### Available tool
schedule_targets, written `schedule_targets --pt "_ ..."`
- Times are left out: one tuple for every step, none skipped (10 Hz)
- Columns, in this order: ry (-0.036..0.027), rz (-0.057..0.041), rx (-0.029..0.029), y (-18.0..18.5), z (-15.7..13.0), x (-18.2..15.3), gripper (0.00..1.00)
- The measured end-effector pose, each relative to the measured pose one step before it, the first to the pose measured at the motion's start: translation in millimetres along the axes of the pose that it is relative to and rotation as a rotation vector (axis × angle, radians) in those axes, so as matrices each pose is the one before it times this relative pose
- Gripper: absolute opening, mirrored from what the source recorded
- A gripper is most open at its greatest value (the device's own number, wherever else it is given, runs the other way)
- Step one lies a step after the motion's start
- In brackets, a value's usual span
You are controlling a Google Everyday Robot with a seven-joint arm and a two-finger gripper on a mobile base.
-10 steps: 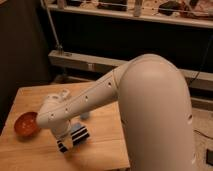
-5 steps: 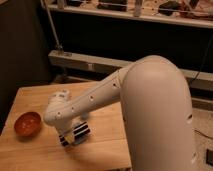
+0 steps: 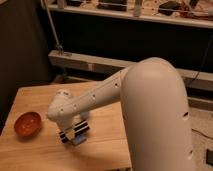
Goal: Place the eraser on the white sponge
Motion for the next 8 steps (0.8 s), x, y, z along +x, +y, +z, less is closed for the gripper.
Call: schedule_targets --pt "-0.00359 -0.00042 0.00138 -3.80 0.01 0.54 0.31" --pt "-0.00351 -0.00086 -0.00182 -2.06 0.45 0.17 0.39" --pt "-0.00851 -0.00309 -0.01044 -1.53 2.42 -1.12 0.53" --pt "-0.00665 -0.00204 -0.00757 0.46 2.02 -1.66 0.60" --pt "-0.01483 -0.00442 -0.01139 1.75 3.70 -3.94 0.71" --pt "-0.01102 -0.00300 -0.00953 1.91 3.25 -2.74 0.77" --pt "-0.01155 -0.00346 -0.00910 2.07 3.49 -2.59 0.80" --pt "-0.00791 -0.00125 -0.00364 1.43 1.86 -0.18 0.80"
